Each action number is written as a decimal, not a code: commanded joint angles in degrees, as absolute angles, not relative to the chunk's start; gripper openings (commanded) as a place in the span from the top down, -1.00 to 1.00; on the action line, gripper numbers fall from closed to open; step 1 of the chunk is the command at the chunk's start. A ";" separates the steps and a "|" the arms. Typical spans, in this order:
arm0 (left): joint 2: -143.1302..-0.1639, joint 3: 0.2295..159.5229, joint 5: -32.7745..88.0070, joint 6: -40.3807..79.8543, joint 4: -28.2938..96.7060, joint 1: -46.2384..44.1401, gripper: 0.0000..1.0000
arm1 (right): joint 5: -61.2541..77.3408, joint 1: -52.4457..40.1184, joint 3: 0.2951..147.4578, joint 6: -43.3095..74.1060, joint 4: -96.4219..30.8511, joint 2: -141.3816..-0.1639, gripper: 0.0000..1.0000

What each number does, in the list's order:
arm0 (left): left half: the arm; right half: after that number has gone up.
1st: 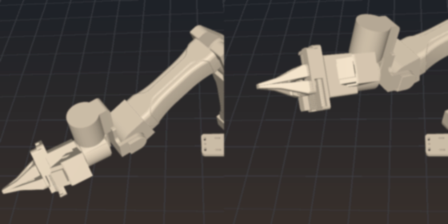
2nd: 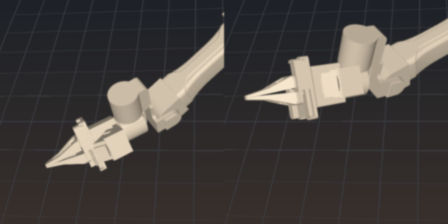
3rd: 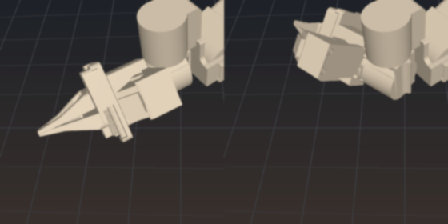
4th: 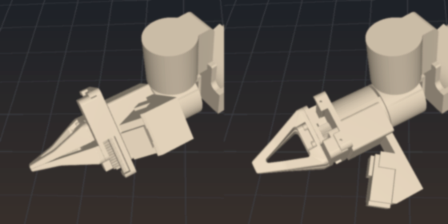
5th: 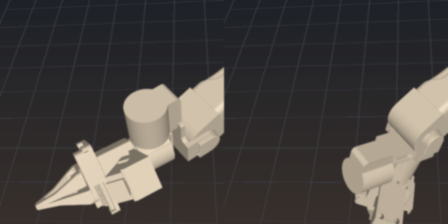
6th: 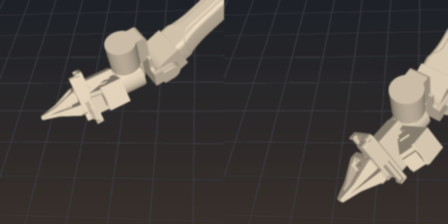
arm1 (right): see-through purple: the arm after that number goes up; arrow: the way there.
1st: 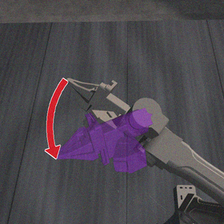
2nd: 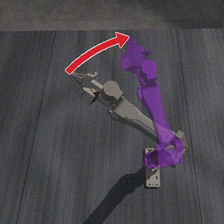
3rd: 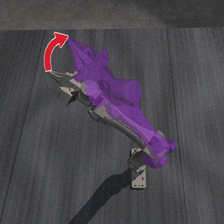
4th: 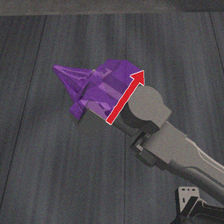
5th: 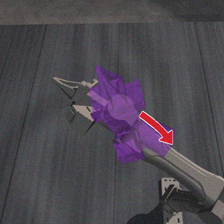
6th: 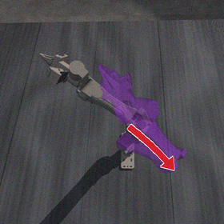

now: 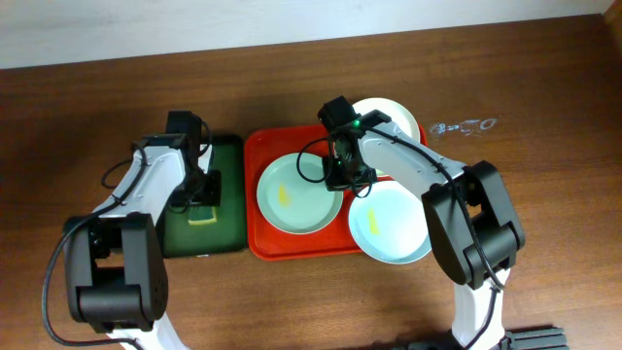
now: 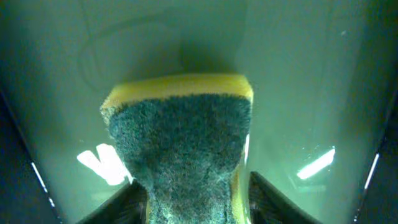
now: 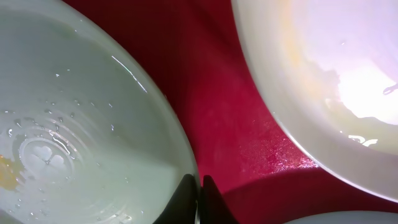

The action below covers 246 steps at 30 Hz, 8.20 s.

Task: Clean dirty plates on tray and stack at the side
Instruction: 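Grasp the yellow-green sponge with the left gripper and lift it, then scrub the pale green plate with the sponge held in the left gripper, then return the sponge to the green tray and release it with the left gripper, then retract the left arm to the side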

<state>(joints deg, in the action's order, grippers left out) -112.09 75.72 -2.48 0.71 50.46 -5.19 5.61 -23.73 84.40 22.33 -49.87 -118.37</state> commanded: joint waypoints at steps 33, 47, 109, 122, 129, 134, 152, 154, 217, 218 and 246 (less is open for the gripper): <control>-98.54 88.90 -0.01 3.79 61.06 -6.02 1.00 | 8.60 -22.41 83.90 27.14 -52.03 -118.67 0.92; -100.49 88.90 0.05 3.81 62.08 -6.02 1.00 | 8.58 -22.44 83.88 27.11 -50.54 -118.67 0.92; -125.64 96.99 3.60 9.13 60.47 -23.44 1.00 | 13.34 -22.48 83.88 27.09 -50.50 -118.67 0.92; -122.13 98.96 20.69 5.26 59.05 -25.85 1.00 | 13.34 -22.48 83.88 27.09 -50.30 -118.67 0.92; -120.73 99.92 -0.51 8.29 64.47 -25.08 1.00 | 13.34 -22.48 83.88 27.09 -50.30 -118.67 0.92; -123.74 93.38 -0.51 9.82 57.28 -25.12 1.00 | 13.34 -22.48 83.88 27.09 -50.35 -118.67 0.92; -108.62 93.71 7.70 4.45 62.02 -14.52 1.00 | 13.32 -22.48 83.88 27.09 -50.26 -118.67 0.92; -108.75 93.69 0.95 5.76 64.12 -13.50 1.00 | 13.32 -22.48 83.88 27.07 -50.30 -118.67 0.92; -100.90 96.31 -5.39 14.76 64.18 -5.45 -0.98 | 8.14 -22.59 87.99 25.80 -60.16 -111.61 -0.02; -100.90 96.31 -5.39 14.79 64.16 -5.45 -0.98 | 8.32 -22.65 87.57 25.78 -59.31 -112.51 0.09; -100.90 96.84 7.92 16.73 62.46 14.41 -0.98 | 9.02 -24.05 76.09 26.02 -41.58 -114.72 0.36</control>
